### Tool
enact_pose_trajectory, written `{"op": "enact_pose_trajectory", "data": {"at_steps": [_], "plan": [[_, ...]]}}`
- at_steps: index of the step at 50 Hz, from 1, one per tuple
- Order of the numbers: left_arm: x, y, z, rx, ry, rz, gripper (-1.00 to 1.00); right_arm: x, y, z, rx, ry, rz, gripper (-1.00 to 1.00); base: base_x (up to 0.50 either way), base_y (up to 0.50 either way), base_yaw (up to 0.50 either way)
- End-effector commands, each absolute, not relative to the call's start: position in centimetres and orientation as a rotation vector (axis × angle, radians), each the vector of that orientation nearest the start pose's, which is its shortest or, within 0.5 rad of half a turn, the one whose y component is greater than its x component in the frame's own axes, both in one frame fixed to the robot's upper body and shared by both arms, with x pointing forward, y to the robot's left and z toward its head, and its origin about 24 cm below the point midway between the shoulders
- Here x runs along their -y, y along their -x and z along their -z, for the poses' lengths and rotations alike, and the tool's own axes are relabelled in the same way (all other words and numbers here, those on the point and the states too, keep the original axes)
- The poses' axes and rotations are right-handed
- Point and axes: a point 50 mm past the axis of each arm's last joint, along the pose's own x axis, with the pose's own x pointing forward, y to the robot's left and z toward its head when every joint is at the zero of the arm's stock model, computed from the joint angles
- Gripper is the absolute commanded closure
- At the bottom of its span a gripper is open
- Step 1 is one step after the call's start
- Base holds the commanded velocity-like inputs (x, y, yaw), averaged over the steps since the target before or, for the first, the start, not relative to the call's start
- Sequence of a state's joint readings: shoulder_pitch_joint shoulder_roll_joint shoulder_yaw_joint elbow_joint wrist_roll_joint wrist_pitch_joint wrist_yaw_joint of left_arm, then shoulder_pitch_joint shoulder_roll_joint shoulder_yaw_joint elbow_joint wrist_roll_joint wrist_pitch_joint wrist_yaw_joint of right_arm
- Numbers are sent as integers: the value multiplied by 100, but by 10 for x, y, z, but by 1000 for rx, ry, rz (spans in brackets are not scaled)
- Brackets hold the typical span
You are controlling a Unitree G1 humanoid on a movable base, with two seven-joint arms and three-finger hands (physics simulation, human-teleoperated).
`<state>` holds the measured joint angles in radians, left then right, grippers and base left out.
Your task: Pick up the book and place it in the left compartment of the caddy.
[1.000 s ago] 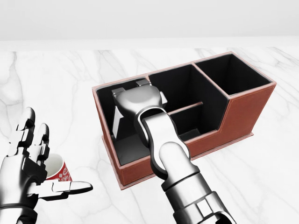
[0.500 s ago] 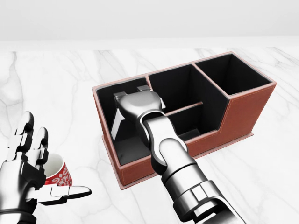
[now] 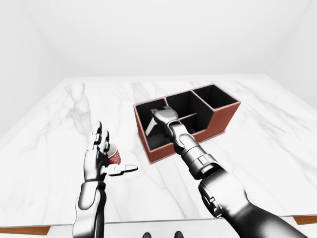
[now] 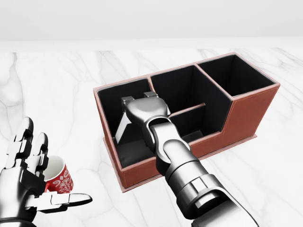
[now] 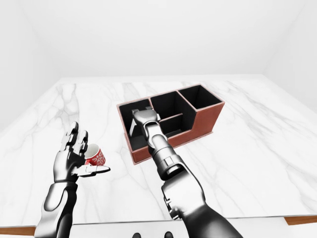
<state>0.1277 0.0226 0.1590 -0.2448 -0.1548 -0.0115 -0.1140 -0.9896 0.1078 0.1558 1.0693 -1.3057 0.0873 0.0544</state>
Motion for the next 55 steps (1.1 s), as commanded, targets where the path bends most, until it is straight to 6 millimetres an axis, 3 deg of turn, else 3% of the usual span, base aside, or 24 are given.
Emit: {"op": "enact_pose_trajectory", "data": {"at_steps": [1, 25, 27, 28, 33, 34, 36, 42, 47, 55], "plan": [[-194, -221, -71, 154, 90, -65, -100, 23, -387, -101, 108, 1511, -337, 100, 0, 0, 0], [-196, -215, -67, 155, 93, -67, -100, 28, -384, -81, 66, 1509, -334, 100, 0, 0, 0], [-205, -257, -27, 0, 128, -57, -100, 28, -383, -80, 63, 1510, -335, 100, 0, 0, 0], [-206, -264, -18, -46, 138, -54, -100, 28, -383, -80, 61, 1511, -337, 100, 0, 0, 0], [-207, -266, -12, -78, 143, -53, -100, 29, -381, -76, 51, 1514, -344, 100, 0, 0, 0], [-200, -247, -76, 165, 98, -70, -100, 29, -381, -75, 48, 1514, -346, 100, 0, 0, 0], [-196, -237, -99, 200, 96, -72, -100, 29, -381, -74, 45, 1513, -347, 100, 0, 0, 0], [-198, -237, -100, 209, 97, -75, -100, 28, -379, -70, 34, 1516, -358, 100, 0, 0, 0], [-197, -229, -117, 287, 92, -81, -100, 29, -377, -65, 20, 1523, -370, 100, 0, 0, 0], [-197, -226, -126, 325, 91, -83, -100, 28, -375, -60, 6, 1519, -381, 100, 0, 0, 0]]}}
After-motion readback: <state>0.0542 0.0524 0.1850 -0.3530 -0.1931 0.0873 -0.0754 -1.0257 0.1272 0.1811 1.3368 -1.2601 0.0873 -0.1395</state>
